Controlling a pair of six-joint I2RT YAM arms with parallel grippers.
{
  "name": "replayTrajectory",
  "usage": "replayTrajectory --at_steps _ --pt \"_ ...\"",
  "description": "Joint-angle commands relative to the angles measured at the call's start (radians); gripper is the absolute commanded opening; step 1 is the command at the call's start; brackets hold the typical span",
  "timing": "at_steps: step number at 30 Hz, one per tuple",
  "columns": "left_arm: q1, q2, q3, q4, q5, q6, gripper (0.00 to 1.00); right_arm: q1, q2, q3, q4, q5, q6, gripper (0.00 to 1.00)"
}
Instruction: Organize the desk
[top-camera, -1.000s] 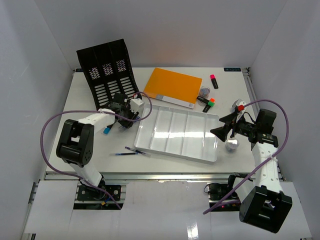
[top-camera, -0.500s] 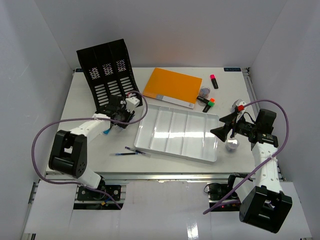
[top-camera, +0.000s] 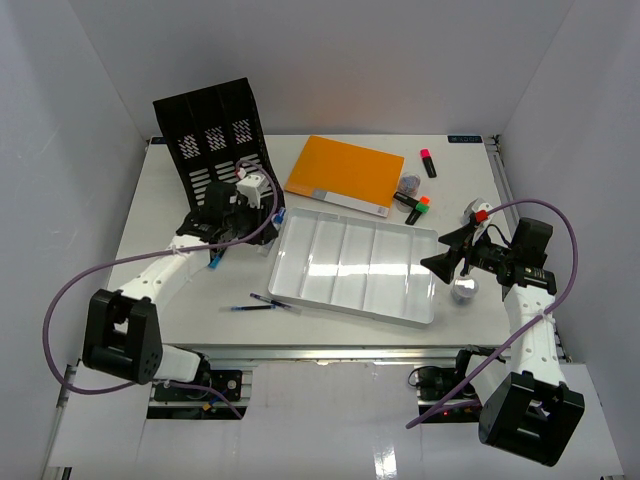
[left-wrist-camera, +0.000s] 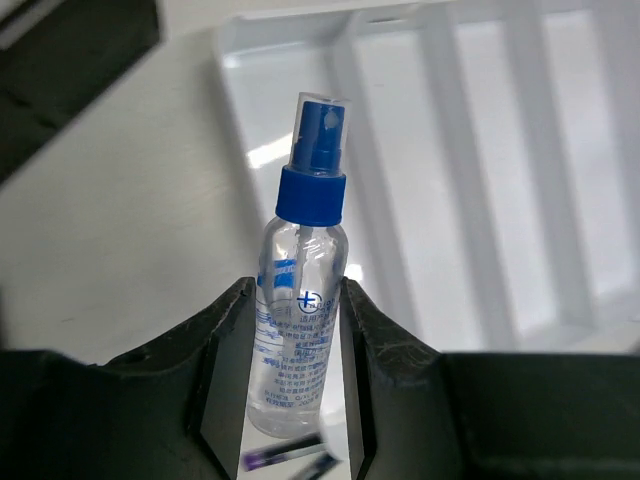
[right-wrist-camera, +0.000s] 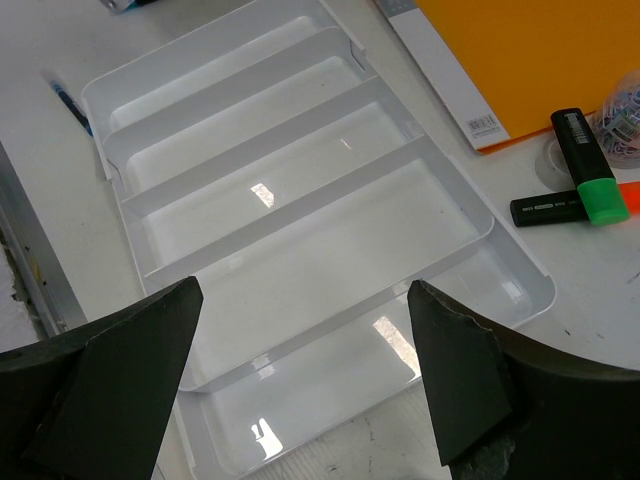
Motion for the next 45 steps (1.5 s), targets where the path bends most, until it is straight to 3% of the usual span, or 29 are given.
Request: replayTrajectory --at_steps 1,8,16,19,22,26,30,36,42,45 --pt "-0.003 0.114 0.008 0.114 0.273 -0.26 0.0 0.004 -0.008 0.024 -0.007 -0.009 -0.01 0.9" --pt "-0.009 0.181 0.034 0.129 0.165 -0.273 0.01 0.004 -0.011 0.026 -0.006 -0.011 -0.01 0.9" --pt "-0.028 0.245 0.05 0.128 0.17 -0.268 0.19 0.004 -0.008 0.026 -0.008 -0.01 -0.01 0.9" --pt "-0.032 0.254 0.053 0.126 0.168 -0.264 0.3 0.004 -0.005 0.024 -0.008 -0.009 -0.01 0.9" --pt "-0.035 0.248 0.055 0.122 0.161 -0.263 0.52 0.004 -0.003 0.024 -0.008 -0.008 -0.011 0.9" --pt "-0.036 0.222 0.061 0.12 0.192 -0.243 0.69 0.004 -0.003 0.024 -0.007 -0.006 -0.011 0.9" --pt "-0.035 0.164 0.074 0.109 0.196 -0.231 0.84 0.004 -0.001 0.024 -0.008 -0.005 -0.011 0.9" --pt "-0.033 0.011 0.011 0.111 0.115 -0.286 0.86 0.004 -0.002 0.023 -0.008 -0.003 -0.014 0.9" --pt "0.008 -0.266 -0.157 0.099 -0.035 -0.403 0.85 0.004 0.004 0.016 -0.007 -0.004 -0.023 0.9" --pt "0.038 -0.355 -0.206 0.051 -0.121 -0.48 0.97 0.004 0.011 0.013 -0.005 0.004 -0.025 0.9"
